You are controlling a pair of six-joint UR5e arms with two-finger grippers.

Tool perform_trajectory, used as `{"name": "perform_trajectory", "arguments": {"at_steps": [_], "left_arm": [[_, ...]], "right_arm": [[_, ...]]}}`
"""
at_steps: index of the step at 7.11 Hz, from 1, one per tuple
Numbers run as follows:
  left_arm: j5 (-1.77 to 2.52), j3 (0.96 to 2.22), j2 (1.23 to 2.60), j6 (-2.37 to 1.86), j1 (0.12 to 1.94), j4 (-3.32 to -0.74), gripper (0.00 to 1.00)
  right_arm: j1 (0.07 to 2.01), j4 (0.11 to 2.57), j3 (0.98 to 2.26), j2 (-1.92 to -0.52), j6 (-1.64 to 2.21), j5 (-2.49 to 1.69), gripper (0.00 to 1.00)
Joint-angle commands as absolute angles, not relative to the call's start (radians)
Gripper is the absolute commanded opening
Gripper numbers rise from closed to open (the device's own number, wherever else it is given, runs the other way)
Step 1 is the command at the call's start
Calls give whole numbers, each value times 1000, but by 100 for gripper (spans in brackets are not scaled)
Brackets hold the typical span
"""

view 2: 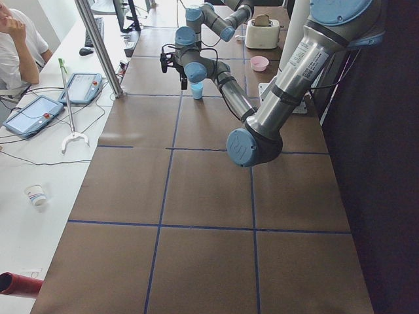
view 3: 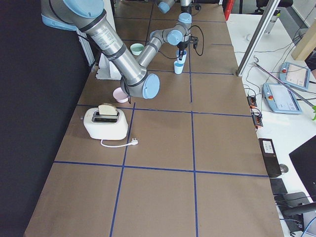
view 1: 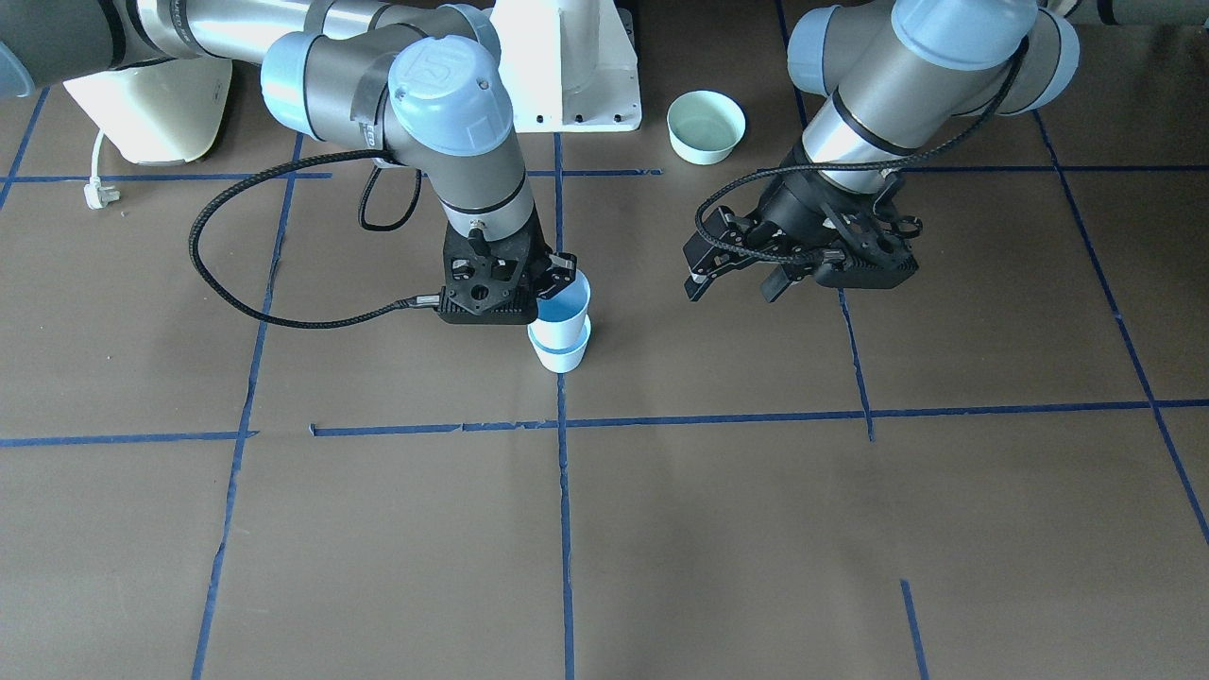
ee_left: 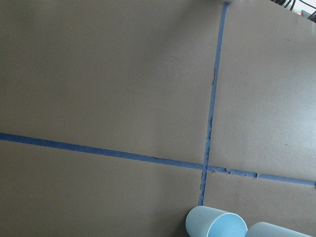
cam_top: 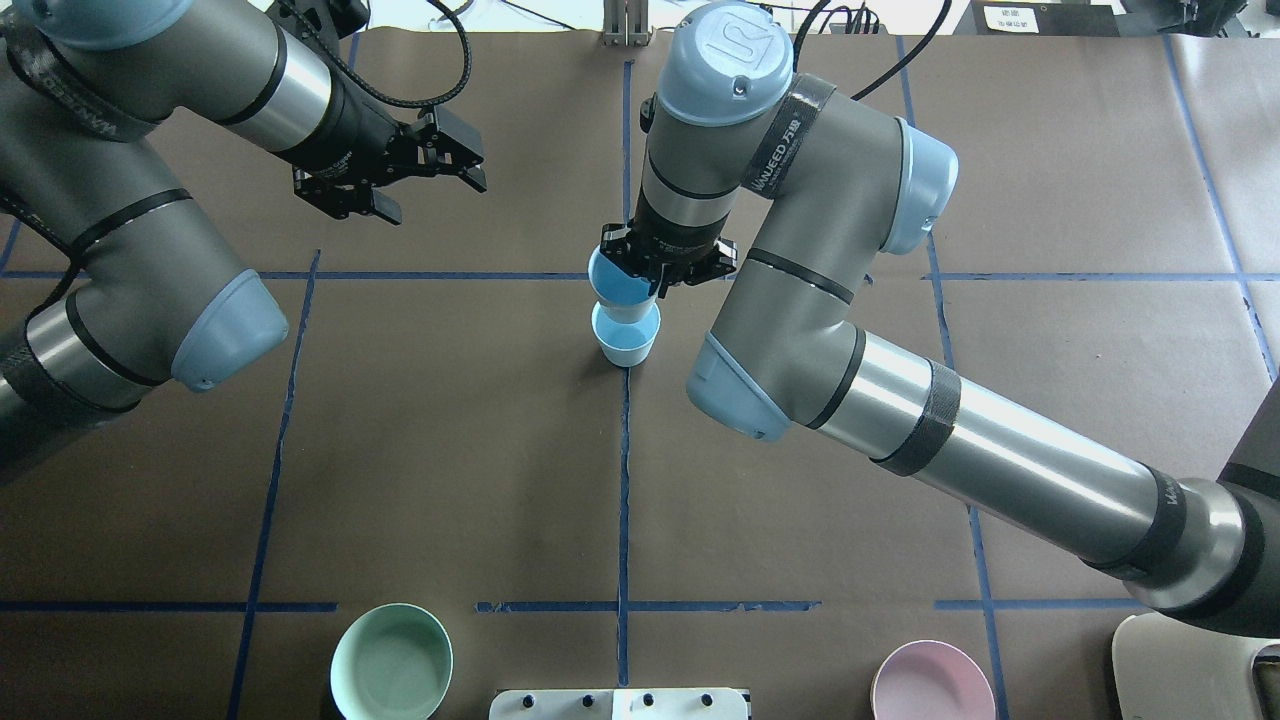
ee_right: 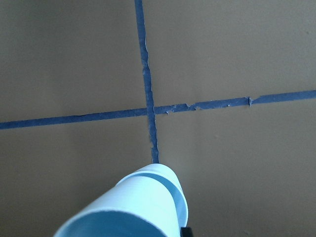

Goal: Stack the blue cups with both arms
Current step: 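Carry the cup with the right gripper over the centre cup, then lower the held cup into the centre cup and open the right gripper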

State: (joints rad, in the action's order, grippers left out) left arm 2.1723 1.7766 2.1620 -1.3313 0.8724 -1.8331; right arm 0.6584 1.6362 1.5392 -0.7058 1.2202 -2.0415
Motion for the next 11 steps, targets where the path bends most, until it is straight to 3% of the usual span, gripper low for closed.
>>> {"name": "perform_trajectory", "arguments": {"at_steps": [1, 6, 7, 8, 11], "left_arm": [[2172, 1776, 2163, -1331, 871, -1833, 100], [2172, 1779, 2164, -1333, 871, -1833, 100], [2172, 1784, 2164, -1333, 871, -1833, 100], [2172, 1784, 2164, -1333, 871, -1833, 100], [2172, 1781, 2139, -1321, 873, -1832, 100]], "right_arm": [[646, 1634, 1534, -704, 1235, -2039, 0], [643, 1635, 1526, -704, 1236, -2014, 0], [637, 1635, 1525, -707, 1235, -2013, 8], [627, 1634, 1528, -710, 1235, -2005, 99], [661, 1637, 1577, -724, 1215, -2011, 100]]}}
